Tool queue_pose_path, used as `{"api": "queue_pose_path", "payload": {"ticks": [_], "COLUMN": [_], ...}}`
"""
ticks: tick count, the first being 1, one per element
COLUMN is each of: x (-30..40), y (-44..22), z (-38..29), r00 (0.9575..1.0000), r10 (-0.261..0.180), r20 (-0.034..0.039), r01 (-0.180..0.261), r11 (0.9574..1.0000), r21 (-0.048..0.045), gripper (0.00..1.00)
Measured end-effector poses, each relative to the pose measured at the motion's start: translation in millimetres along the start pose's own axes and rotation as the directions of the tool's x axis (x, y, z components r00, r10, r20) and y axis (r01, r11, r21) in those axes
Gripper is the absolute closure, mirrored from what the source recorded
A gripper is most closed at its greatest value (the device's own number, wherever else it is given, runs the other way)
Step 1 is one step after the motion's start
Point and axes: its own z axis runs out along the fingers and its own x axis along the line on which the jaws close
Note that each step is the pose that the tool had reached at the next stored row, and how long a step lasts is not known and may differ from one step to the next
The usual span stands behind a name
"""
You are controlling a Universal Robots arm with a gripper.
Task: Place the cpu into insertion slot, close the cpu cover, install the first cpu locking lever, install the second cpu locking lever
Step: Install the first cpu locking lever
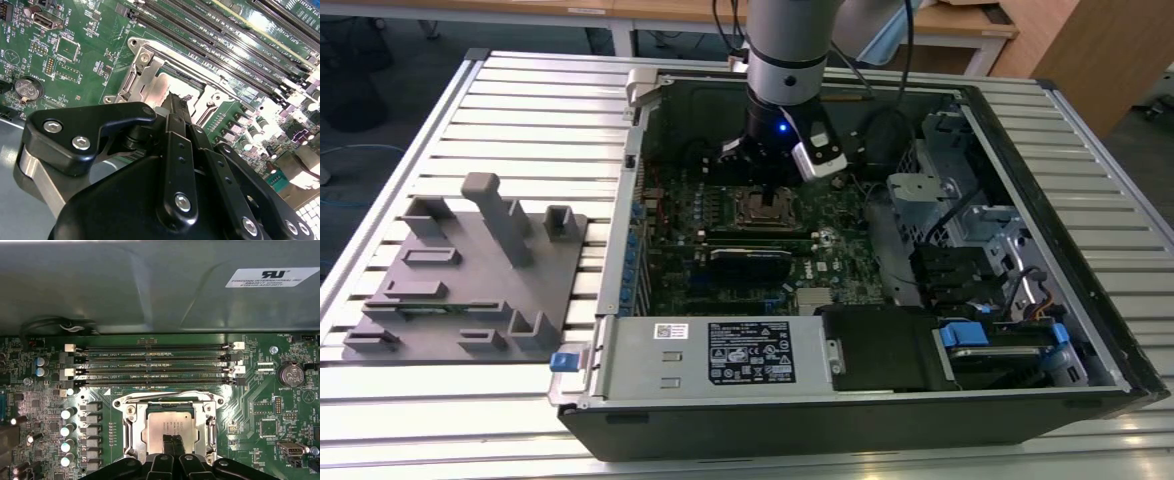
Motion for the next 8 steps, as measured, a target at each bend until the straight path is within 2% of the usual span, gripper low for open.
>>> {"api": "queue_pose_path", "payload": {"ticks": [8], "x": [0.0], "y": [0.0], "z": [0.0], "r00": [1.0000], "r10": [-0.006], "r20": [-0.0002], "r01": [0.006], "r11": [1.0000], "r21": [-0.0001], "gripper": [0.90]}}
